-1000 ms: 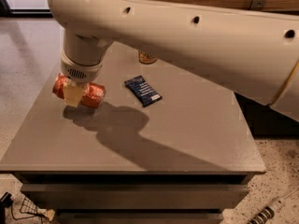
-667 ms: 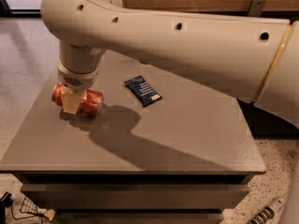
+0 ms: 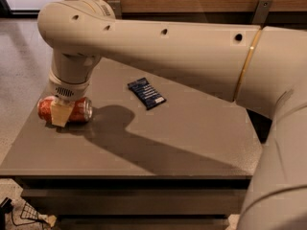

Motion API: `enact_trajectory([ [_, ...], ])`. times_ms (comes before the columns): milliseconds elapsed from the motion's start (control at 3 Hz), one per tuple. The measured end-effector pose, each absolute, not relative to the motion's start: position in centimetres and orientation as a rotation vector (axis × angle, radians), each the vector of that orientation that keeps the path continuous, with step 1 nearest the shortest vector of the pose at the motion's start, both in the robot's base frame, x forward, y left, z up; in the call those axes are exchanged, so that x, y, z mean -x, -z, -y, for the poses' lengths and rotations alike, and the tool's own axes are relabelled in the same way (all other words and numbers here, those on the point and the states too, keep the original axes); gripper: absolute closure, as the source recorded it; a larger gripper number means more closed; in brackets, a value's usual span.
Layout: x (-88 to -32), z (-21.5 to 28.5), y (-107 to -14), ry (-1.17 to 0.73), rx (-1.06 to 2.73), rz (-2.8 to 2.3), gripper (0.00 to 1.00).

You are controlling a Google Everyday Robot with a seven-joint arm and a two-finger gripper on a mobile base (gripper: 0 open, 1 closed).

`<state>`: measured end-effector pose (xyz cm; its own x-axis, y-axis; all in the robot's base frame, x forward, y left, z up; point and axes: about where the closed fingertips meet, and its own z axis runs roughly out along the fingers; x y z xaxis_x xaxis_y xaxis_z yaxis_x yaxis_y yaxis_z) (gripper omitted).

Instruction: Knock coke can over

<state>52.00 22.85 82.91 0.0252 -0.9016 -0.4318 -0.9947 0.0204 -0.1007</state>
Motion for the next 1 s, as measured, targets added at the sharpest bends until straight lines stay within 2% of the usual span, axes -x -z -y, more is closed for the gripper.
enact_trajectory([
  [333, -51.87, -22.88, -82.96, -0.341, 1.936, -1.927, 0.82],
  [1000, -51.70, -22.87, -83.10, -0.338, 1.938, -1.923, 0.36],
])
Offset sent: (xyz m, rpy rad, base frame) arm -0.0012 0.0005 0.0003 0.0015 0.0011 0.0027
